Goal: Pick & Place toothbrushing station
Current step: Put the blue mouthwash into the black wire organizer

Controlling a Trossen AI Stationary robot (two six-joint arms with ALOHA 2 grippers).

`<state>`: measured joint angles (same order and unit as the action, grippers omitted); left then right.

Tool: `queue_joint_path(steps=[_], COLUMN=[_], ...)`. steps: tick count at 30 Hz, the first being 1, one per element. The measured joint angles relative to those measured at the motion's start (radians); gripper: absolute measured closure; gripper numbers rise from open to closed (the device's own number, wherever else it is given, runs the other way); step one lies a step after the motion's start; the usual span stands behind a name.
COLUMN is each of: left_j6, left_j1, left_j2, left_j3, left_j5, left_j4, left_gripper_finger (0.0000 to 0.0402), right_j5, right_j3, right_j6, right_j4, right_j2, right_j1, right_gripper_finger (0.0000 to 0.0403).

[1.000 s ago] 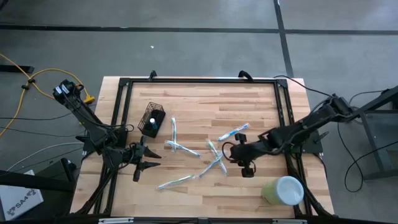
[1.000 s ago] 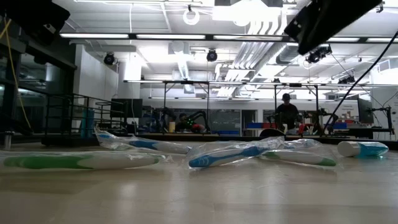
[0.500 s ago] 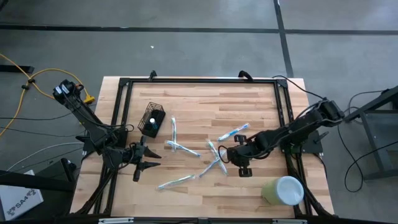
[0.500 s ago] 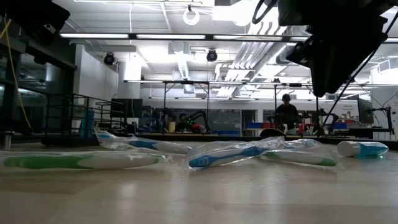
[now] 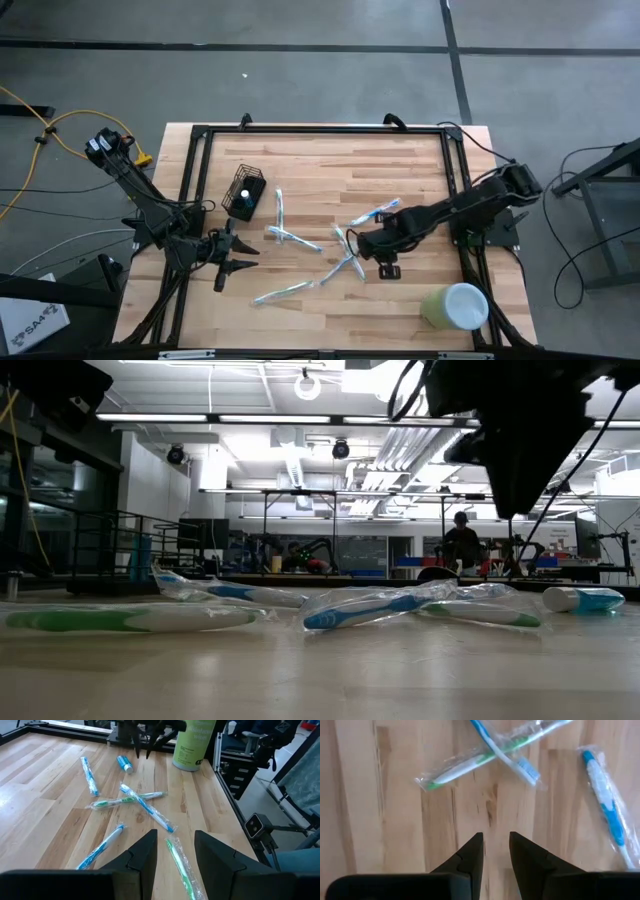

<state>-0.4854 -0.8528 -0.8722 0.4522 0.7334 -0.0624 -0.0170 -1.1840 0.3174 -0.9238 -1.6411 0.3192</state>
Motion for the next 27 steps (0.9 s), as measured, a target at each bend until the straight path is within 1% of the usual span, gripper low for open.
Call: queue_joint_path(steps=[6, 11, 15, 21, 23, 27], left_j6=[0.0, 0.0, 0.0, 0.0, 0.0, 0.0], left_j1=[0.0, 0.0, 0.0, 0.0, 0.0, 0.0], left_j2=[0.0, 0.0, 0.0, 0.0, 0.0, 0.0], left_j3=[0.0, 0.0, 0.0, 0.0, 0.0, 0.0], left_j5=[0.0, 0.0, 0.0, 0.0, 0.0, 0.0], left_j4=[-0.007, -0.008, -0.007, -0.01, -0.012, -0.014], left_gripper_finger=[0.0275, 0.0275, 0.0275, 0.0275, 0.0275, 0.0275], right_j5=[-0.007, -0.045, -0.028, -0.029, -0.047, -0.119], right_j3=[-0.065, -0.071, -0.071, -0.071, -0.071, -0.071], right_j6=[-0.076, -0.042, -0.012, -0.054, -0.062, -0.062], right_j4=[-0.061, -0.109, -0.157, -0.167, -0.16, -0.167], right_j2=[-0.089, -0.122, -0.148, -0.165, -0.165, -0.165], right_j1=[-0.005, 0.002, 0.002, 0.001, 0.001, 0.001], right_gripper_finger=[0.0316, 0.0316, 0.0316, 0.0316, 0.0316, 0.0316])
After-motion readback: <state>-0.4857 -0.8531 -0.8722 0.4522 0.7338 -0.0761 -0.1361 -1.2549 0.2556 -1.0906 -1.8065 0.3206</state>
